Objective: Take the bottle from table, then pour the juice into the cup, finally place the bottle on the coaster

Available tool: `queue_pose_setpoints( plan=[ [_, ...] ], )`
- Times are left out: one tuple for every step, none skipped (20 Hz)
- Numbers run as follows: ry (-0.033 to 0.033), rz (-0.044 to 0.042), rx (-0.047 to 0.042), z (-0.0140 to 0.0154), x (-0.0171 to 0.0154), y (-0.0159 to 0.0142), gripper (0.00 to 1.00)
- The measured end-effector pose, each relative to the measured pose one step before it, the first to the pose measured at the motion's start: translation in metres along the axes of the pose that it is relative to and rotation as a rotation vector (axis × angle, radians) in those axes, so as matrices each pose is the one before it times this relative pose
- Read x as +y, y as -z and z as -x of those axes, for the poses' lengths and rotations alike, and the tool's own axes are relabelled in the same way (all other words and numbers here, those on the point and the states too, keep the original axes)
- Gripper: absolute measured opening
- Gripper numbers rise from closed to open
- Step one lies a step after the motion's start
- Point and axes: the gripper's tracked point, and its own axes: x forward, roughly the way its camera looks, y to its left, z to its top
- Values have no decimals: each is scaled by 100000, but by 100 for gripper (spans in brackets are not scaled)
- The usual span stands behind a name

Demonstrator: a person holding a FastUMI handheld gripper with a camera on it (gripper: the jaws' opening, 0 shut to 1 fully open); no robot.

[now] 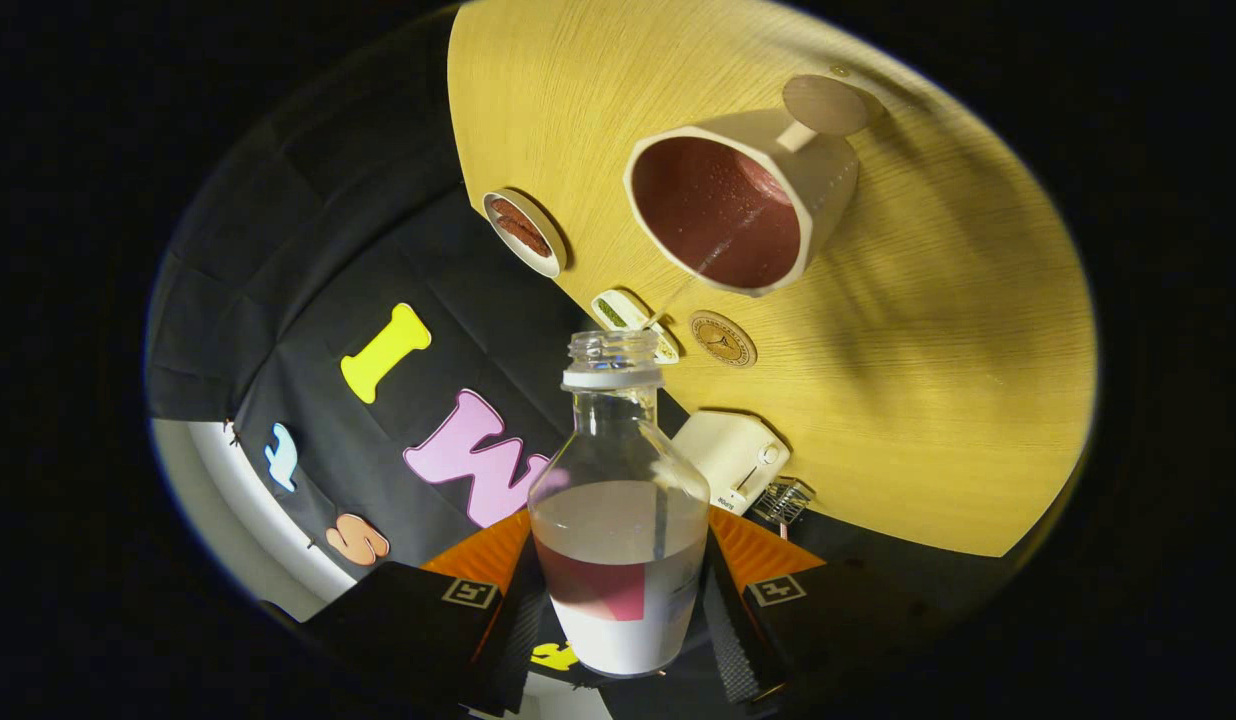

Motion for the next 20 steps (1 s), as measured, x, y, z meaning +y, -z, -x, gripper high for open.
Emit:
queue_pose_setpoints(
  plan=[
    [-198,-163,-145,-7,59,1,75],
    [16,-253,19,4,17,29,75],
    [44,-77,-84,-25,-64,75,75],
    [139,68,68,-56,-59,101,75],
    [371,104,104,-36,-130,112,75],
    [362,-188,230,126,9,102,75],
    [276,-241,209,41,-43,106,75],
    [35,-142,20,-51,22,-1,75],
    [-55,49,-125,-113,105,-25,75],
    [70,225,-72,-54,10,108,75],
    [40,307,-43,-18,-63,-7,75],
    [76,321,65,-52,-1,28,75],
    [287,258,43,-2,-135,2,75],
    [40,165,-87,63,-151,-63,75],
    [-35,134,-140,10,-93,-38,75],
    [23,220,-247,-69,-12,-118,75],
    [218,288,-348,-28,-176,-135,75],
    [317,275,-402,24,-176,-120,75],
    [352,342,-354,46,-186,-104,75],
    [454,430,-307,-61,-188,-35,75]
  ],
)
